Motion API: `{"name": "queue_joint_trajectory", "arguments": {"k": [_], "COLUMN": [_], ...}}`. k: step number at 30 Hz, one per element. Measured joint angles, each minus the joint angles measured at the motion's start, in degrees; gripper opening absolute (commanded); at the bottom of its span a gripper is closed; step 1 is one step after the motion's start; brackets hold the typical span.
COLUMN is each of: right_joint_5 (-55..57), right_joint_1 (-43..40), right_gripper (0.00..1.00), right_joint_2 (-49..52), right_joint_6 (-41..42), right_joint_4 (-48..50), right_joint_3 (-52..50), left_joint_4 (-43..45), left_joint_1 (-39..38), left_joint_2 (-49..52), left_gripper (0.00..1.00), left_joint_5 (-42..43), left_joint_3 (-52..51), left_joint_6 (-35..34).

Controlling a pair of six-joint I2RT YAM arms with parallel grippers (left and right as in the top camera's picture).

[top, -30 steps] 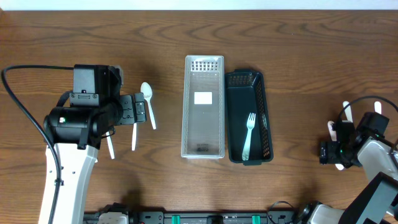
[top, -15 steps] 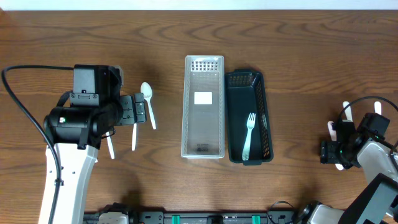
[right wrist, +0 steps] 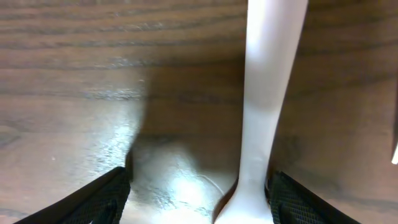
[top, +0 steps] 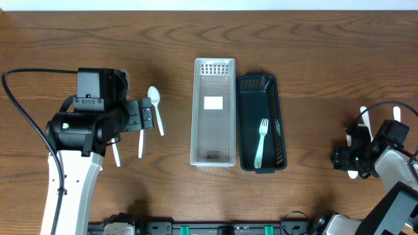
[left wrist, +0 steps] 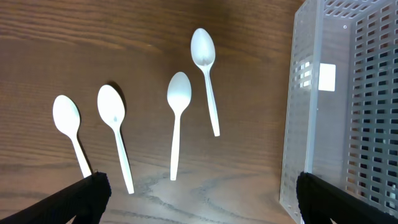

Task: Pack container
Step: 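Move the right gripper back over the white spoon on the right, then lower the right gripper and grasp the white spoon by its bowl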

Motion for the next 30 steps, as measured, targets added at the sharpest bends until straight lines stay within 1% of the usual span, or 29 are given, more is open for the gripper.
{"name": "queue_joint_trajectory", "arguments": {"k": [6,9,11,13,14,16,18,24,30], "right_joint_5": [-2.2,-2.8,-3.1,-3.5,-3.6,-3.8,-2.8,1.7,5.5], "right_joint_1": [0.0,0.0,0.0,0.0,0.0,0.0,0.0,0.0,0.0], "right_gripper": [0.69,0.64,0.64,0.69,0.77,0.84,0.98,0.99,0.99], "right_joint_2": [-0.1,-0.1,-0.1,-0.1,-0.1,-0.3,-0.5,-0.7,-0.7], "right_joint_6": [0.0,0.7,1.7,3.0,3.6,5.4,8.8,19.5,25.4], "right_joint_4": [-0.7,-0.9,-0.9,-0.9,-0.9,-1.5,-1.9,-2.5,-4.2], "right_joint_3": [0.0,0.0,0.0,0.0,0.0,0.1,0.2,0.4,0.3], "left_joint_4": [0.0,0.0,0.0,0.0,0.0,0.0,0.0,0.0,0.0], "left_joint_1": [0.0,0.0,0.0,0.0,0.0,0.0,0.0,0.0,0.0], "left_joint_2": [0.0,0.0,0.0,0.0,0.0,0.0,0.0,0.0,0.0], "left_gripper": [0.98,0.98,0.98,0.98,0.98,0.98,0.98,0.98,0.98], "left_joint_5": [0.0,0.0,0.0,0.0,0.0,0.0,0.0,0.0,0.0], "left_joint_3": [0.0,0.0,0.0,0.0,0.0,0.0,0.0,0.0,0.0], "left_joint_6": [0.0,0.0,0.0,0.0,0.0,0.0,0.0,0.0,0.0]}}
